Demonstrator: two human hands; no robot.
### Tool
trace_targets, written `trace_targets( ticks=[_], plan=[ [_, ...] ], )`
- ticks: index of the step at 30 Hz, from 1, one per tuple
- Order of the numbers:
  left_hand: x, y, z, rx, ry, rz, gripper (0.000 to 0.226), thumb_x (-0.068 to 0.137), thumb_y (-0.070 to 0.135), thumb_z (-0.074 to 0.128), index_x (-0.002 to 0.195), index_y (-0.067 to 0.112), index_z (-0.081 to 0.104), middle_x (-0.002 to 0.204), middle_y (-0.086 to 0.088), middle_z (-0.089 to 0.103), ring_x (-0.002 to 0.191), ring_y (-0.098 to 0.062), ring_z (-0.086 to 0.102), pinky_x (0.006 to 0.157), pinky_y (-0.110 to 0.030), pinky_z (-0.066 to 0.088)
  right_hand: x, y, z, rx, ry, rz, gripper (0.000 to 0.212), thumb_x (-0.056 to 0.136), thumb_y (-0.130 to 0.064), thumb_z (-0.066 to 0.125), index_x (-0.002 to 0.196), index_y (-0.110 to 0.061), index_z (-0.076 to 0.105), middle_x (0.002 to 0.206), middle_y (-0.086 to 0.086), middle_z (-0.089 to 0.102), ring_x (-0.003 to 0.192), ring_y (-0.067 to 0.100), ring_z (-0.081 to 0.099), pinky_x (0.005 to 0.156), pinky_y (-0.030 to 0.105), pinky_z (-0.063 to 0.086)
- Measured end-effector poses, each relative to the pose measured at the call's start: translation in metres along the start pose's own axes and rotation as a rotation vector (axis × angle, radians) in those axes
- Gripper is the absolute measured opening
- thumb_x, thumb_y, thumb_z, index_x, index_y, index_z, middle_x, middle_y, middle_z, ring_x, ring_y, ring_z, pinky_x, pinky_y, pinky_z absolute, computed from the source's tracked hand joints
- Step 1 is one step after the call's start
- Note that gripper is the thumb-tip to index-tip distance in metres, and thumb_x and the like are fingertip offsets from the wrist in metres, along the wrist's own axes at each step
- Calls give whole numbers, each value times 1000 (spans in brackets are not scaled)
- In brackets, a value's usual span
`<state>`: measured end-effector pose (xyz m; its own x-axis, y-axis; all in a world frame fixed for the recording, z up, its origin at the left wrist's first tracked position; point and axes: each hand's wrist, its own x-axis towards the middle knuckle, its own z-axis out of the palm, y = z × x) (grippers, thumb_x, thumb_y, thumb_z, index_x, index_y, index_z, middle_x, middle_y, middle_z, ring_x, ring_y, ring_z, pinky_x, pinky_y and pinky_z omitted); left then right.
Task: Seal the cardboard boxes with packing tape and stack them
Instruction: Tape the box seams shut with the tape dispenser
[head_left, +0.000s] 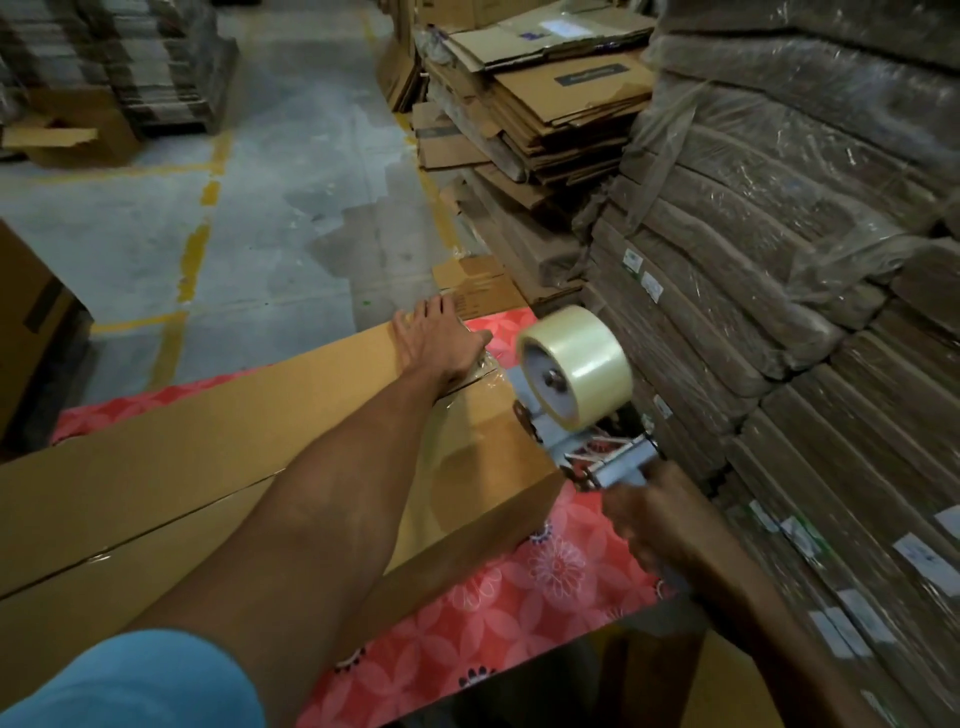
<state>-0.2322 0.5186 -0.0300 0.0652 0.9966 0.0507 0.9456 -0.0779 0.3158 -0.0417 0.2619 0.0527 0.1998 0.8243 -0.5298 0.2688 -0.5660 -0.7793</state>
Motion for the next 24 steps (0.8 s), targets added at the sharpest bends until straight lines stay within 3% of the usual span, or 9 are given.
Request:
trace_targets(
  ticks=[4,6,8,10,12,15,21,22,24],
  plan=[
    [-9,3,-4,36,-30,79,71,88,67,35,148,30,41,162,-6,30,153,-27,18,121,-61,2,-12,21,-6,44,16,6,17,86,5,56,72,-5,57,47,1,45,38,16,36,43,22,29],
    [-24,9,-5,-23,33,288,56,99,64,29,141,32,47,160,-5,33,152,-26,21,121,-64,4,-10,23,-6,38,18,-3,24,84,6,56,65,-8,55,49,4,45,37,15,37,43,22,30],
    [-47,17,-9,-221,-76,570,55,103,59,22,124,27,60,136,-5,57,128,-22,48,116,-61,25,-8,26,-5,51,15,9,24,83,5,56,63,-9,54,50,5,45,37,16,38,43,22,31],
    [-65,24,-9,-219,-253,728,55,101,53,26,110,19,68,110,-5,69,103,-21,58,110,-52,35,-8,30,-5,97,14,28,19,80,3,57,65,-8,53,49,4,44,39,17,37,44,22,30],
    [-69,27,-12,-72,-281,752,51,93,49,32,100,13,67,100,-9,67,95,-26,56,100,-47,39,-9,30,-2,105,-6,7,13,78,1,57,69,-8,53,52,5,43,41,17,36,44,24,29],
    [-74,32,-21,100,-310,662,52,84,42,31,96,9,69,105,-10,65,104,-28,51,104,-39,29,-10,26,-1,102,-4,-17,8,76,1,57,72,-6,53,56,10,42,42,18,34,45,26,28],
    [-75,30,-18,117,-318,644,68,82,52,18,97,11,70,105,-9,66,107,-27,51,107,-38,22,-19,29,-6,68,-37,-71,20,84,1,59,66,-6,54,50,5,47,36,16,38,41,23,32],
    [-76,30,-18,117,-313,636,65,85,54,19,95,14,69,106,-7,67,105,-25,50,107,-37,21,-23,32,-9,59,-30,-72,23,83,2,60,63,-7,54,47,2,47,35,14,39,41,22,32],
    [-75,32,-19,85,-311,650,36,101,43,35,77,27,56,93,6,64,97,-17,45,108,-37,20,-36,45,-15,17,-10,-79,30,81,5,60,56,-10,52,41,-3,45,33,12,38,40,21,32]
  ],
)
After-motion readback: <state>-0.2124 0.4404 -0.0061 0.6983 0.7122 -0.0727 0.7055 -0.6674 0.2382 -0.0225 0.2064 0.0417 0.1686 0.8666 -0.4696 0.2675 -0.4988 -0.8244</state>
